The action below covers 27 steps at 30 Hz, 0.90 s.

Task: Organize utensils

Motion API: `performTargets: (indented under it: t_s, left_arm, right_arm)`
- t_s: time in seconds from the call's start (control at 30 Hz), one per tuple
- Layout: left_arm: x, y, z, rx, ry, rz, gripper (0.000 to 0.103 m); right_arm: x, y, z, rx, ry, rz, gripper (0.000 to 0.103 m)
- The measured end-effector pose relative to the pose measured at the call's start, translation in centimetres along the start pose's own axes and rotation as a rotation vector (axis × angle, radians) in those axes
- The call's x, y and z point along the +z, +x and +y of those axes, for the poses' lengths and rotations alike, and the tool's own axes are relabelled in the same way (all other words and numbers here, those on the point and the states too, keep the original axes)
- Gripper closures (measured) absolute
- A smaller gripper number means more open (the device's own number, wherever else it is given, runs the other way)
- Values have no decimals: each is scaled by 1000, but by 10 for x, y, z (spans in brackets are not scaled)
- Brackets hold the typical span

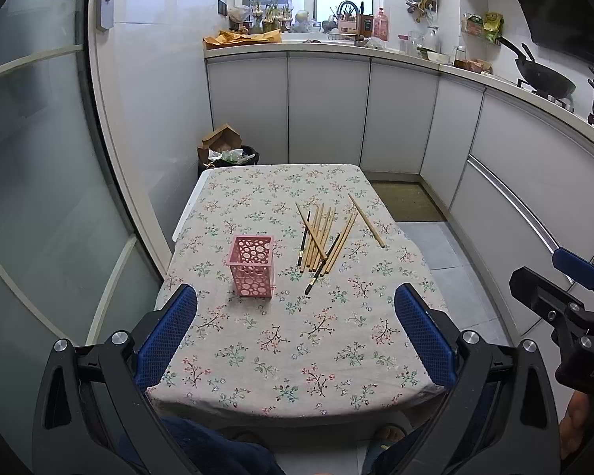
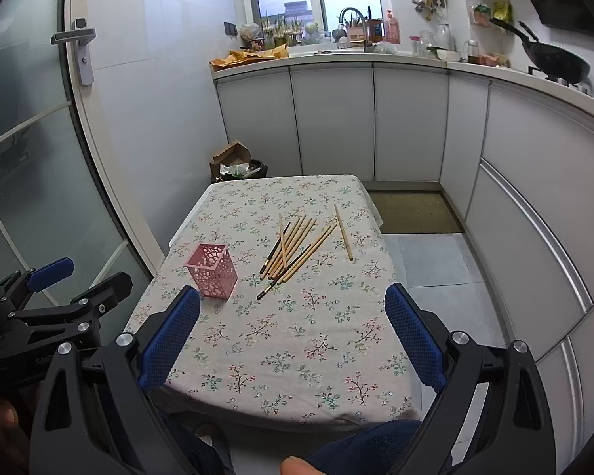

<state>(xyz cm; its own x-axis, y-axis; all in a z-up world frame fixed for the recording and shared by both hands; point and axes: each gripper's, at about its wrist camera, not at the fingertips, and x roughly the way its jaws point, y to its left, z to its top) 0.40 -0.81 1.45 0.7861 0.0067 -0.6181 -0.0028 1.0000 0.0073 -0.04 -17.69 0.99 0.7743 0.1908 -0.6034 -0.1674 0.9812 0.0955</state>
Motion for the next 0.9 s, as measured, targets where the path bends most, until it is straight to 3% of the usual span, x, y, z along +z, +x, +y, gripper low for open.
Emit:
performTargets:
  t_s: [0.9]
  left_arm:
    - [-2,-2,2,-3,-3,-1,7]
  right_arm:
    - [-1,4,4,7,-4,5,11]
